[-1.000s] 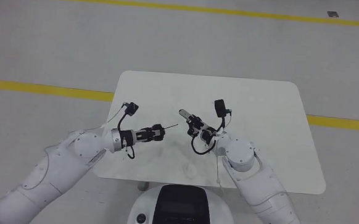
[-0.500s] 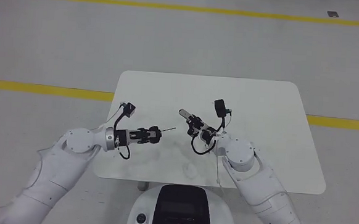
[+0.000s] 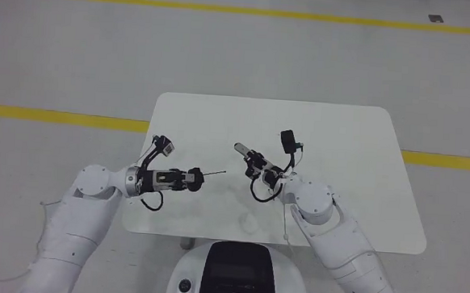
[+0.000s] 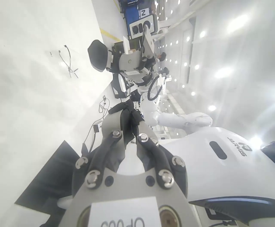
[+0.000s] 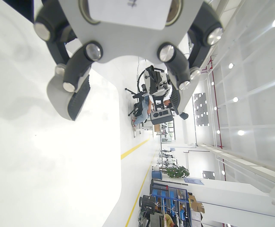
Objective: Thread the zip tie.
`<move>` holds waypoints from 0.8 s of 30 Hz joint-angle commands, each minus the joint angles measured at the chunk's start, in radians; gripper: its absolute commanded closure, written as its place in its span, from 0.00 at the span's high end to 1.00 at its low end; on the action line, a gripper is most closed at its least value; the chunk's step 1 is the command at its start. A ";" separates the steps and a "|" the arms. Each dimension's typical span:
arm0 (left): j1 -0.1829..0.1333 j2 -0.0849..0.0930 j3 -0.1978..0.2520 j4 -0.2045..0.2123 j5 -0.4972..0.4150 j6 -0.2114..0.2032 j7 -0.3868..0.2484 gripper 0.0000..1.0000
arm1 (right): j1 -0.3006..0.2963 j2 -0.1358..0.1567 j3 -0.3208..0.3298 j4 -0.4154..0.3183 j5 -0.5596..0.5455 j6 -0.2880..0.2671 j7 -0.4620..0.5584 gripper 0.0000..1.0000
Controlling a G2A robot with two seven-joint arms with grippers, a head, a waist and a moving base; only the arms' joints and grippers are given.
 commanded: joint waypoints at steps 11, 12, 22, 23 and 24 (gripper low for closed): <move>-0.039 -0.005 0.049 0.122 -0.111 0.014 -0.021 0.00 | 0.000 0.000 0.000 0.000 0.000 0.000 0.000 1.00; -0.050 -0.008 0.062 0.151 -0.131 0.012 -0.021 0.00 | 0.000 0.000 0.000 0.000 0.000 0.000 0.000 1.00; -0.147 -0.014 0.178 0.292 -0.246 0.000 -0.021 0.00 | 0.000 0.000 0.000 0.000 0.000 0.000 0.000 1.00; -0.152 -0.012 0.182 0.293 -0.244 0.000 -0.021 0.00 | -0.001 0.000 -0.001 -0.001 0.002 -0.003 0.001 1.00; -0.155 -0.011 0.183 0.294 -0.240 0.000 -0.021 0.00 | -0.002 0.000 -0.005 -0.002 0.016 -0.021 0.023 1.00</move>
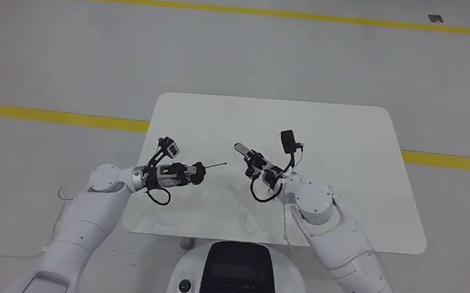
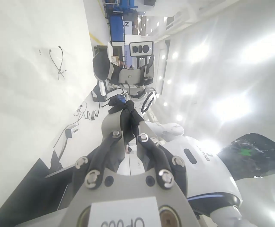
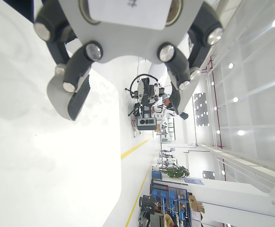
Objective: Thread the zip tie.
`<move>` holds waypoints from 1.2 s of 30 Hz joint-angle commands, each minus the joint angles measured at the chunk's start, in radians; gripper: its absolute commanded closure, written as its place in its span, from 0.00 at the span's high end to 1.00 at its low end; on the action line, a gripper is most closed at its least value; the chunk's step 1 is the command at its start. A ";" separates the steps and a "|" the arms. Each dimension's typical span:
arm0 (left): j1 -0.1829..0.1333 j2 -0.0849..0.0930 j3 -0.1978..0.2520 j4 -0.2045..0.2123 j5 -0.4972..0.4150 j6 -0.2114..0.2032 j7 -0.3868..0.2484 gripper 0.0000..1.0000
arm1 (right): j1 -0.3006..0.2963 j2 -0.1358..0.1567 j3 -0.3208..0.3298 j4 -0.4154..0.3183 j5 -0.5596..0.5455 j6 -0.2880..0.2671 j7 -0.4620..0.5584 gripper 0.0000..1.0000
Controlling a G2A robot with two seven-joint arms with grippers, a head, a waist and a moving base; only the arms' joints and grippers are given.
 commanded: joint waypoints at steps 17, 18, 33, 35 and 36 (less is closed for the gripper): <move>-0.010 0.021 -0.009 -0.021 0.025 0.000 0.000 0.00 | 0.049 0.008 0.010 0.092 0.207 -0.101 0.331 1.00; -0.008 0.021 -0.006 -0.028 0.035 0.000 0.010 0.00 | 0.047 0.008 0.009 0.091 0.204 -0.105 0.323 1.00; 0.004 0.046 0.065 -0.078 0.020 0.005 0.009 0.00 | 0.058 0.012 0.017 0.124 0.328 -0.168 0.455 1.00; 0.010 0.047 0.067 -0.094 0.016 0.015 0.014 0.00 | 0.059 0.013 0.019 0.128 0.355 -0.170 0.470 1.00; 0.011 0.048 0.066 -0.096 0.007 0.016 0.000 0.00 | 0.060 0.014 0.025 0.134 0.369 -0.170 0.475 1.00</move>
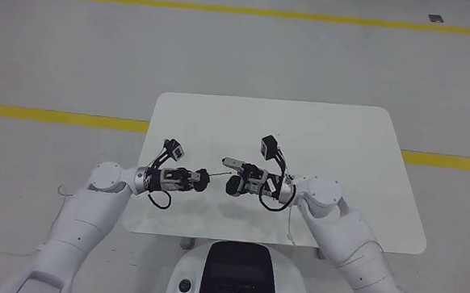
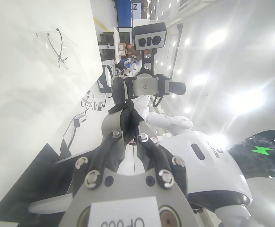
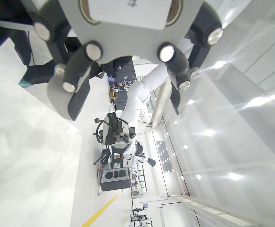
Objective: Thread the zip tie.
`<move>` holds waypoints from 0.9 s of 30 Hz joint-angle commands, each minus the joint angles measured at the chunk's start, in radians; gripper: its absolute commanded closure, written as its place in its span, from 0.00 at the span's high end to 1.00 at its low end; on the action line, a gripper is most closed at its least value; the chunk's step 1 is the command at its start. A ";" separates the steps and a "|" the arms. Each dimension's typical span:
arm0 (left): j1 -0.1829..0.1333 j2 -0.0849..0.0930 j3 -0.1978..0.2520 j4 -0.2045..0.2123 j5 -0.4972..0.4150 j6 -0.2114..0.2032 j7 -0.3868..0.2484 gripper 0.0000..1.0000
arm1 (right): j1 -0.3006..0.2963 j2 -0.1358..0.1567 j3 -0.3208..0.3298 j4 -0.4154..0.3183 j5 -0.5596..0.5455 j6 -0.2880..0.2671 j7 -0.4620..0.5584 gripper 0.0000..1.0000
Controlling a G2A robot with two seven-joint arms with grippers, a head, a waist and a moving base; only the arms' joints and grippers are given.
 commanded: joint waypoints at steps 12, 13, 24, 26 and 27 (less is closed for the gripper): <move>0.015 0.026 0.012 -0.029 -0.064 0.011 -0.013 0.00 | 0.018 0.007 0.023 0.045 0.094 0.000 0.081 1.00; 0.015 0.026 0.012 -0.029 -0.064 0.011 -0.013 0.00 | 0.018 0.007 0.023 0.045 0.094 0.000 0.081 1.00; 0.048 0.045 -0.021 -0.087 -0.041 0.032 -0.006 0.00 | 0.025 0.015 0.027 0.066 0.109 0.002 0.087 1.00; 0.051 0.048 -0.024 -0.089 -0.044 0.035 -0.007 0.00 | 0.025 0.017 0.029 0.067 0.114 -0.002 0.089 1.00; 0.052 0.048 -0.024 -0.090 -0.051 0.038 -0.010 0.00 | 0.026 0.018 0.028 0.067 0.114 -0.003 0.089 1.00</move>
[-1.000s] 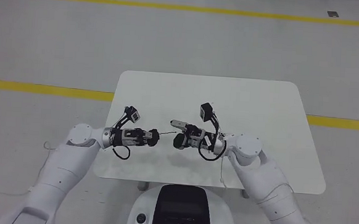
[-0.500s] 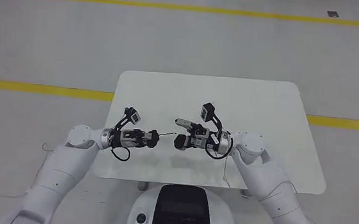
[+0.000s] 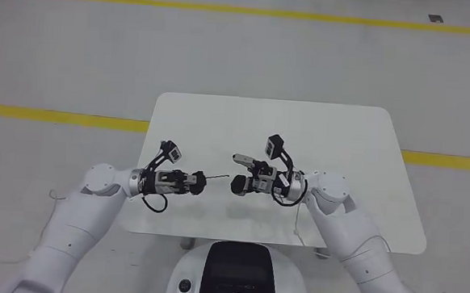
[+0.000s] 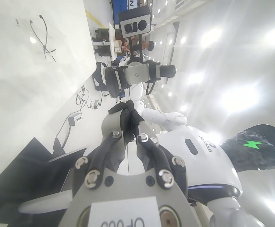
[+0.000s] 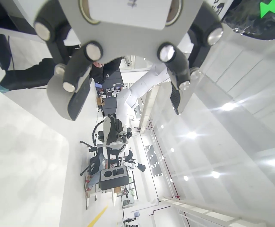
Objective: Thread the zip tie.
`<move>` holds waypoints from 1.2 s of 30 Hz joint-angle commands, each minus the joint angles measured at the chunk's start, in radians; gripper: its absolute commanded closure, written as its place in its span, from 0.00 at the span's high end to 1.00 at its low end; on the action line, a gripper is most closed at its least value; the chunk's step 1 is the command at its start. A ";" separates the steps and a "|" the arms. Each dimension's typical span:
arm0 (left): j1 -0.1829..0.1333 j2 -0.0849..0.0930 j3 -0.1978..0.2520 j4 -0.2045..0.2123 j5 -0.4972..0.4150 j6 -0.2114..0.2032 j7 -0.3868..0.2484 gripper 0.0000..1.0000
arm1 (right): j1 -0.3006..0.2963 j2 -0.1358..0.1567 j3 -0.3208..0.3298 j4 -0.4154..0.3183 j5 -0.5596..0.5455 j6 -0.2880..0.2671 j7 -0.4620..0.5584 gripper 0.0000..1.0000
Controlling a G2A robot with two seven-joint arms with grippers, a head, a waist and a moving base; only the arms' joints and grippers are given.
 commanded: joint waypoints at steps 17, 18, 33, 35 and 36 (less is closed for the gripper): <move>0.014 0.008 0.018 -0.039 -0.015 0.017 -0.005 0.00 | -0.010 0.006 0.002 -0.008 0.048 -0.015 0.005 1.00; 0.014 0.009 0.019 -0.038 -0.017 0.017 -0.005 0.00 | -0.007 0.007 0.002 -0.006 0.047 -0.016 0.006 1.00; 0.012 0.013 0.030 -0.041 -0.036 0.022 -0.005 0.00 | 0.002 0.018 -0.021 -0.011 -0.020 -0.018 -0.016 0.32; 0.012 0.013 0.030 -0.041 -0.036 0.022 -0.005 0.00 | 0.001 0.019 -0.022 -0.014 -0.024 -0.018 -0.018 0.31; 0.012 0.013 0.030 -0.041 -0.036 0.022 -0.005 0.00 | 0.002 0.020 -0.023 -0.015 -0.028 -0.018 -0.018 0.30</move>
